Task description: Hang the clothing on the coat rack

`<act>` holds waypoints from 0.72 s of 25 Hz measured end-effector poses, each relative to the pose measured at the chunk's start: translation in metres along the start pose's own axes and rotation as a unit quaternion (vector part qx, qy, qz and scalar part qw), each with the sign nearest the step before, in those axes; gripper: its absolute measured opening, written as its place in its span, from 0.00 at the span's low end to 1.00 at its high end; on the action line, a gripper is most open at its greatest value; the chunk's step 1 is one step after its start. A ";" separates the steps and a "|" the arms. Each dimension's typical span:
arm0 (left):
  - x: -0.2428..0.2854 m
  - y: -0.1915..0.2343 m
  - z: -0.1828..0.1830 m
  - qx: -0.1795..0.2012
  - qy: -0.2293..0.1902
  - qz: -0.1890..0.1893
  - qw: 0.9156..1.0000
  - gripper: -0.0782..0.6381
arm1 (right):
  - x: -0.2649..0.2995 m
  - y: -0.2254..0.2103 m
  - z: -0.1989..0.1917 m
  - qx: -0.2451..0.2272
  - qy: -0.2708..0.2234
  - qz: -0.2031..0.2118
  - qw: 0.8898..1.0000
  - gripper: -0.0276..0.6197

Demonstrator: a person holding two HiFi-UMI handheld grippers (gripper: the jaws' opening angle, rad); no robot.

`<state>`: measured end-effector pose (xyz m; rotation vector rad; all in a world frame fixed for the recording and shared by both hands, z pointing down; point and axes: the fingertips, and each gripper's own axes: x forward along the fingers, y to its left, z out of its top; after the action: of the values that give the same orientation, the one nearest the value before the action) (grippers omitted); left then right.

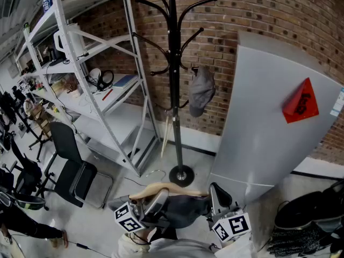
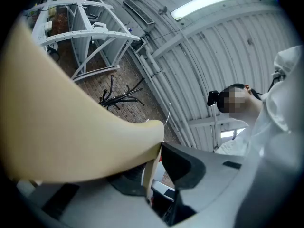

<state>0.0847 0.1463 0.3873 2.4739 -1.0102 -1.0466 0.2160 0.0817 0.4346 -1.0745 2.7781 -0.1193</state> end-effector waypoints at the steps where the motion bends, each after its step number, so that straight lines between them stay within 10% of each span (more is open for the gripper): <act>1: 0.000 0.008 0.003 -0.002 0.001 -0.002 1.000 0.25 | 0.008 -0.001 -0.003 0.000 0.000 -0.003 1.000 0.08; 18: 0.042 0.181 0.096 -0.045 0.028 -0.054 0.997 0.25 | 0.206 -0.014 -0.017 -0.023 0.004 -0.060 0.998 0.08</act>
<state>-0.0530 -0.0111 0.3861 2.4941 -0.8014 -1.0236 0.0722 -0.0669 0.4281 -1.2542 2.7350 -0.0750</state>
